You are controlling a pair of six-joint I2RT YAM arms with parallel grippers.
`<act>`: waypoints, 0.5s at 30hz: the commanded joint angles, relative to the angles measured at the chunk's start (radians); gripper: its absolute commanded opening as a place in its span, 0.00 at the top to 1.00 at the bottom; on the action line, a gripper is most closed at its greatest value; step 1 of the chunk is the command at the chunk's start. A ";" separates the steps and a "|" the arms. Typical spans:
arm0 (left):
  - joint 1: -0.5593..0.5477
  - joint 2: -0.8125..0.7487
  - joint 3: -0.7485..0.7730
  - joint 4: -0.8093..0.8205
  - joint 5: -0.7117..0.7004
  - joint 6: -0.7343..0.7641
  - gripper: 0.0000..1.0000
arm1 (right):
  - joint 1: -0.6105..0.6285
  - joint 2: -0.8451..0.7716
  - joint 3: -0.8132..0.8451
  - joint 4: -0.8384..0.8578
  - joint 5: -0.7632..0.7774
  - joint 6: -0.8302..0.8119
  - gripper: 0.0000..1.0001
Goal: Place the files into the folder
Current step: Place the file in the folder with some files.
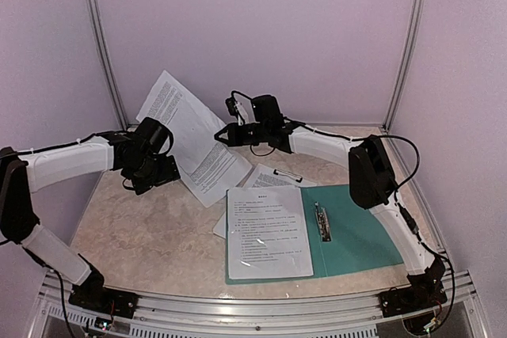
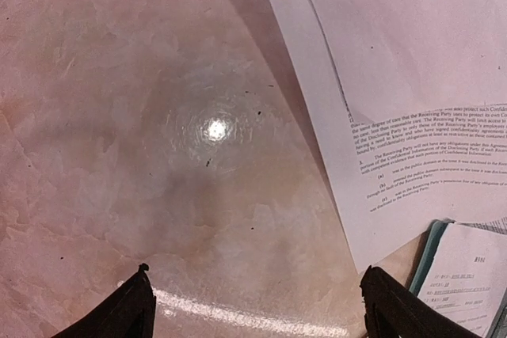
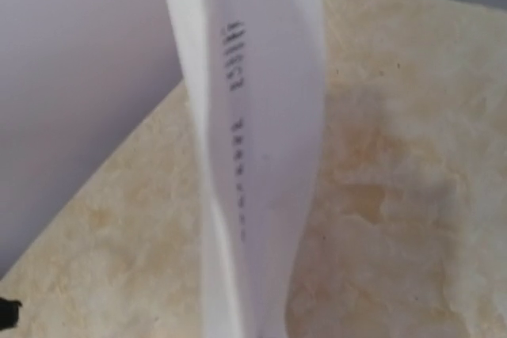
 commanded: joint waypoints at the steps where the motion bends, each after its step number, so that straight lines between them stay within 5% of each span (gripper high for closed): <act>1: 0.005 -0.033 0.000 -0.052 -0.027 0.013 0.13 | -0.014 -0.082 0.021 0.044 0.024 0.031 1.00; 15: -0.030 -0.152 0.079 -0.113 0.006 0.047 0.12 | -0.024 -0.540 -0.472 0.109 0.084 0.055 1.00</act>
